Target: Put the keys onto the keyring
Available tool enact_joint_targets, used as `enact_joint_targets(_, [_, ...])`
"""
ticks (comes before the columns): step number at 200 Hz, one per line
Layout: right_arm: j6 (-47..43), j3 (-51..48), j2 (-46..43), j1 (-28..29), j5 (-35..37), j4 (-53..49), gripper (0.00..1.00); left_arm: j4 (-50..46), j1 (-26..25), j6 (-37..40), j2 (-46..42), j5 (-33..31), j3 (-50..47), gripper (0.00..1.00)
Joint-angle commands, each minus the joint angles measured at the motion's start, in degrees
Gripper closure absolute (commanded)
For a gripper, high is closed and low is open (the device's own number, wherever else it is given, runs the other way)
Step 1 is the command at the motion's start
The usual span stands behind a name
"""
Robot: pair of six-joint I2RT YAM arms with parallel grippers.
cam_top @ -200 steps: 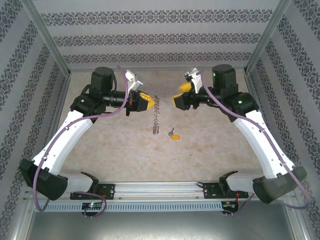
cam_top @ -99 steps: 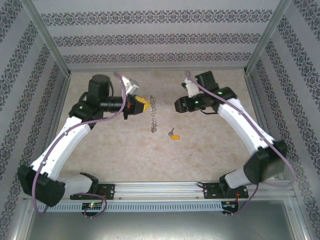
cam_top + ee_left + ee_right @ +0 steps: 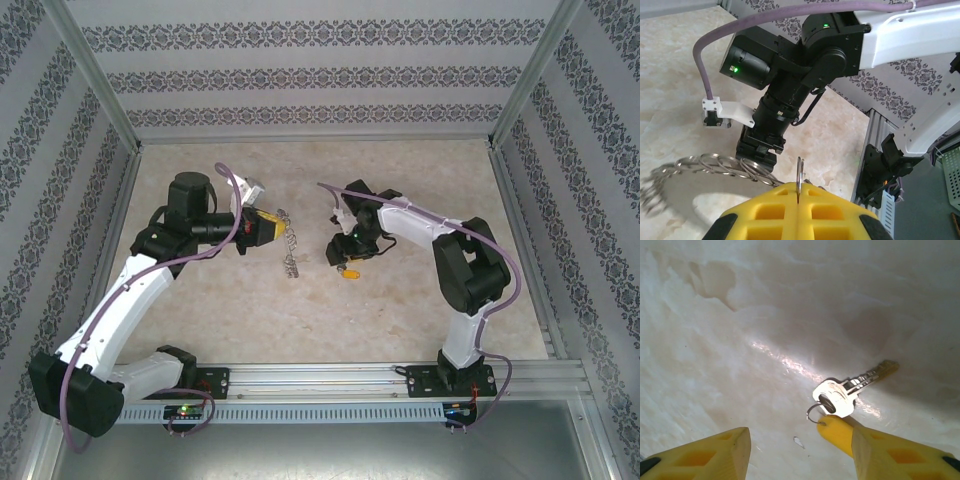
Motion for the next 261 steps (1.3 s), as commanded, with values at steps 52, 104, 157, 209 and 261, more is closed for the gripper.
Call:
enact_joint_targets(52, [-2.4, 2.6, 1.7, 5.0, 9.3, -3.5, 0.5, 4.0, 3.0, -2.4, -2.4, 2.6, -2.5, 1.0])
enact_joint_targets(104, [-3.7, 5.0, 5.0, 7.3, 13.6, -6.0, 0.59, 3.5, 3.6, -2.4, -3.6, 2.6, -3.7, 1.0])
enact_joint_targets(157, [-4.9, 6.7, 7.5, 8.6, 16.5, -7.7, 0.64, 3.6, 3.8, -2.2, -4.2, 2.6, -4.2, 1.0])
enact_joint_targets(209, [-5.8, 6.8, 8.5, 8.8, 18.2, -8.3, 0.7, 3.5, 3.8, -2.2, -4.1, 2.6, -3.8, 1.0])
enact_joint_targets(261, [-7.6, 7.0, 9.2, 8.9, 21.2, -9.5, 0.72, 3.6, 3.9, -2.3, -3.5, 2.6, -3.0, 1.0])
